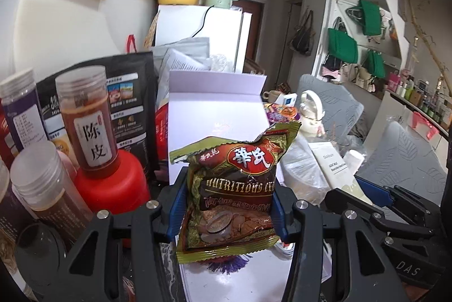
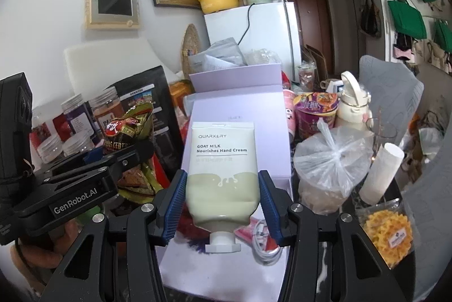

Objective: Organize soft objects
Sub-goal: 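Carry the cereal bag with the left tool while the right tool carries the hand cream over the white box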

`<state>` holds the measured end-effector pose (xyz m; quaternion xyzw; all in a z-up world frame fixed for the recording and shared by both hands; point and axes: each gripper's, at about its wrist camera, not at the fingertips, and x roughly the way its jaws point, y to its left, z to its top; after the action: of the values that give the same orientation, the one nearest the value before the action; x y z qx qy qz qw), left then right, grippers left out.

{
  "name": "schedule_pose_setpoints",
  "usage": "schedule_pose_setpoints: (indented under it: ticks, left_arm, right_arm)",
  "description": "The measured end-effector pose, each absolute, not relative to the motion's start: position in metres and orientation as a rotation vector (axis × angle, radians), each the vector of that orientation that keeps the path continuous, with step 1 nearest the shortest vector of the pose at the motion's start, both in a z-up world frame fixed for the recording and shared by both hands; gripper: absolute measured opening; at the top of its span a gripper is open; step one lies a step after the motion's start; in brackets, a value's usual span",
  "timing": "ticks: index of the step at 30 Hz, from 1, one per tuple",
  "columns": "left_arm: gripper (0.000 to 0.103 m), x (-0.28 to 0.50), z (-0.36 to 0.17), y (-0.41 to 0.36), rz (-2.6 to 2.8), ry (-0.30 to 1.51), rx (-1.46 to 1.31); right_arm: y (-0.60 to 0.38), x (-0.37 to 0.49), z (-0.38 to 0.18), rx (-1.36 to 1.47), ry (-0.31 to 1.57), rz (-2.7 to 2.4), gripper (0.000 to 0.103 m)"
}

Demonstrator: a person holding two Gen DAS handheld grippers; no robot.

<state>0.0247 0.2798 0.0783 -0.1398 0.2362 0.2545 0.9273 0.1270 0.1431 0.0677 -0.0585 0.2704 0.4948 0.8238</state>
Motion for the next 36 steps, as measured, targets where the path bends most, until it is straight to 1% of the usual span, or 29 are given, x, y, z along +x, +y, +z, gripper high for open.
schedule_pose_setpoints:
  ticks: [8, 14, 36]
  left_arm:
    - [0.05, 0.037, 0.061, 0.295, 0.552, 0.535, -0.286]
    - [0.05, 0.051, 0.047, 0.301, 0.568, 0.587, -0.274]
    - [0.05, 0.081, 0.0, 0.313, 0.56, 0.757, -0.28]
  right_arm:
    - [0.159, 0.143, 0.046, -0.118, 0.612, 1.038, 0.05]
    - [0.173, 0.152, 0.028, -0.163, 0.668, 1.025, 0.05]
    - [0.187, 0.17, -0.005, -0.241, 0.748, 0.94, 0.05]
